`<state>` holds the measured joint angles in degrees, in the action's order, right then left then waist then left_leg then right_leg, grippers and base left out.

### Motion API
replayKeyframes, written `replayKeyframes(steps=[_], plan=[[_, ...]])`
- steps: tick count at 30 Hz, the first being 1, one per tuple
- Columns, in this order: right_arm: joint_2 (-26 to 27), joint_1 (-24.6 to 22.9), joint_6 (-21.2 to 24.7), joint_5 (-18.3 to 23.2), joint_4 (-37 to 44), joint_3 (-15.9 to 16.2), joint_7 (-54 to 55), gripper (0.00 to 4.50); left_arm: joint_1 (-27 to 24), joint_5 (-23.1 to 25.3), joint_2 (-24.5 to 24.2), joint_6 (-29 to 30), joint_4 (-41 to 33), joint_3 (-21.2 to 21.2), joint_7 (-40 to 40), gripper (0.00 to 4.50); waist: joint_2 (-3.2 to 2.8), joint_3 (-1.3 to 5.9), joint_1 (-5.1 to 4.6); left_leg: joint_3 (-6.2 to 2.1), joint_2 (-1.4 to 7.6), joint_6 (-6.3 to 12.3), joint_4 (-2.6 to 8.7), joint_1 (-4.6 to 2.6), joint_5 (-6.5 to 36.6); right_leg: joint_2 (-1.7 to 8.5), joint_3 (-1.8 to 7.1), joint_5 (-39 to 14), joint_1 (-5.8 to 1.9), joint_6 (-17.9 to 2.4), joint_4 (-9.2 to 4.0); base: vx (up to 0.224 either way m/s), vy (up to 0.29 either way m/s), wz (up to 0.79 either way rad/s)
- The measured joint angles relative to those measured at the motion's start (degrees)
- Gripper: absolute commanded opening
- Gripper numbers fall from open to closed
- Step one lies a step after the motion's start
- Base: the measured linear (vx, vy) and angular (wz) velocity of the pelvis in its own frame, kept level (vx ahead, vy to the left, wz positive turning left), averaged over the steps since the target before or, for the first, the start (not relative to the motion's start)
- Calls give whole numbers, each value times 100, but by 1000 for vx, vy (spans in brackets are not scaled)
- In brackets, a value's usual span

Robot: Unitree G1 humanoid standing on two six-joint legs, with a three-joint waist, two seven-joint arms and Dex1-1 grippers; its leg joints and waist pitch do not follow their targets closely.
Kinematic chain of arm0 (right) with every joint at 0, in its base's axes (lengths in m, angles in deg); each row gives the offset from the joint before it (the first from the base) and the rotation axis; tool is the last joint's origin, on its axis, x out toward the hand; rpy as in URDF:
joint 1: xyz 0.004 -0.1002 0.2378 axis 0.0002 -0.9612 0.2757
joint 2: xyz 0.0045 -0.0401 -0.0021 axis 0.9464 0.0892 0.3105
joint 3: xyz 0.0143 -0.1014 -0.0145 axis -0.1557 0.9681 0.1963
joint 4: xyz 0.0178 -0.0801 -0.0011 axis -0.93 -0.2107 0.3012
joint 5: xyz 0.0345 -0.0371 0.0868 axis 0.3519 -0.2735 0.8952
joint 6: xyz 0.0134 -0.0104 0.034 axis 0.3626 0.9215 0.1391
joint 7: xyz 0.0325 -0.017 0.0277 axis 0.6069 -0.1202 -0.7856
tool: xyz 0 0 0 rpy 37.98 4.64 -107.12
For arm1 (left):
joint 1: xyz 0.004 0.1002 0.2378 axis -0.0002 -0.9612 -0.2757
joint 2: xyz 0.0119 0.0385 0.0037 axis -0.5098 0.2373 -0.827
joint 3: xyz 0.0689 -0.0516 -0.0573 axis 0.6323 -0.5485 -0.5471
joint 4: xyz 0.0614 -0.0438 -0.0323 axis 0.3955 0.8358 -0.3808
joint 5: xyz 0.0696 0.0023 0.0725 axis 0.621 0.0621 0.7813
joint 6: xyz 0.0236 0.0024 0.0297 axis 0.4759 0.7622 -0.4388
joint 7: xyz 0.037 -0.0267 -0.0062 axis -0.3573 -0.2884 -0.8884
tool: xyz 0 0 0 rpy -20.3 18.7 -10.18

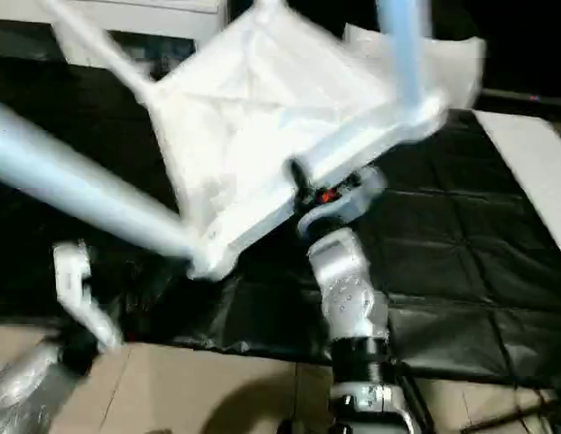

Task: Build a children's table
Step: Flip table

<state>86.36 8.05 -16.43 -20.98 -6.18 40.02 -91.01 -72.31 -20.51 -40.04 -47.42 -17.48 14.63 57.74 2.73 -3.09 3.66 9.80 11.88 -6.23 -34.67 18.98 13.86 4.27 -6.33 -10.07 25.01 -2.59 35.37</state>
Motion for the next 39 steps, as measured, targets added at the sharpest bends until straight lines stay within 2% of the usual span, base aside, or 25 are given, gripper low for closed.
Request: replayKeyframes(steps=[1,3,7,9,10,12,15,17,21,25,30,35,37,39], plan=[[-1,0,-76,-72,45,-19,69,198,48,85,4,-3,24,-17,-123,305,0,0,26,2,-1,-4,3,-1,-16,0,11,3,-3,5,0,0,0,0],[-2,0,-159,-149,64,-22,107,198,202,182,48,-18,119,-57,-271,330,2,-1,44,7,-6,-17,3,4,-25,-8,43,16,-3,23,-2,0,0,0],[2,-29,-266,-269,134,-6,233,198,714,136,376,-86,333,-198,-599,359,2,-5,24,6,-15,-16,1,8,-48,-11,72,46,-8,49,-13,0,0,0],[0,-33,-349,-354,141,2,252,198,727,74,371,-105,323,-159,-558,368,-1,-6,-10,6,-13,-23,2,9,-53,-15,73,49,-6,49,-10,0,0,0],[-16,-37,-458,-420,141,5,281,198,690,41,338,-104,314,-88,-479,388,-2,-6,-9,6,-11,-27,2,10,-55,-22,72,49,-5,48,-11,0,0,0],[-57,-37,-595,-597,144,29,337,198,615,30,259,-88,275,42,-331,394,-3,-7,-4,5,-6,-33,3,15,-59,-32,72,49,-4,48,-11,0,0,0],[-126,-38,-903,-1078,161,102,482,198,481,33,103,-76,85,254,-92,417,-5,-8,7,2,-2,-37,4,19,-61,-40,74,49,-3,47,-12,0,0,0],[-384,-41,-981,-1542,323,247,655,198,366,36,-112,-33,-156,425,131,443,-7,-10,22,2,-3,-38,3,21,-62,-40,76,49,-1,48,-12,0,0,0],[-707,-40,-1125,-2258,541,341,877,196,297,182,-419,-21,-382,611,291,450,-1,-9,44,-1,0,-41,3,15,-64,-58,92,49,-7,47,-11,0,0,0],[-985,-41,-1158,-2847,541,382,1072,192,331,456,-515,-89,-459,624,233,450,5,-12,0,-7,0,-47,1,16,-73,-83,117,52,-7,43,-8,0,0,0],[-1135,-44,-1156,-3376,547,500,1369,191,684,829,-684,-195,-771,611,-1,450,5,-12,-55,-9,0,-55,2,15,-77,-95,117,55,-3,37,-2,0,0,0],[-1166,-155,-1140,-3705,690,628,1470,191,1014,1027,-794,-159,-1081,569,-196,450,11,-15,-125,-8,-1,-55,2,17,-78,-98,119,55,1,36,0,0,0,0],[-1167,-166,-1119,-3747,709,701,1464,191,1508,1118,-939,17,-1234,511,-302,450,49,-36,-133,-10,1,-61,-2,17,-85,-99,119,57,6,28,16,0,0,0],[-1169,-166,-1081,-3813,730,763,1443,191,1861,1224,-1086,75,-1421,439,-356,450,54,-38,-150,-10,0,-61,-9,15,-85,-98,121,57,5,27,22,0,0,0]])
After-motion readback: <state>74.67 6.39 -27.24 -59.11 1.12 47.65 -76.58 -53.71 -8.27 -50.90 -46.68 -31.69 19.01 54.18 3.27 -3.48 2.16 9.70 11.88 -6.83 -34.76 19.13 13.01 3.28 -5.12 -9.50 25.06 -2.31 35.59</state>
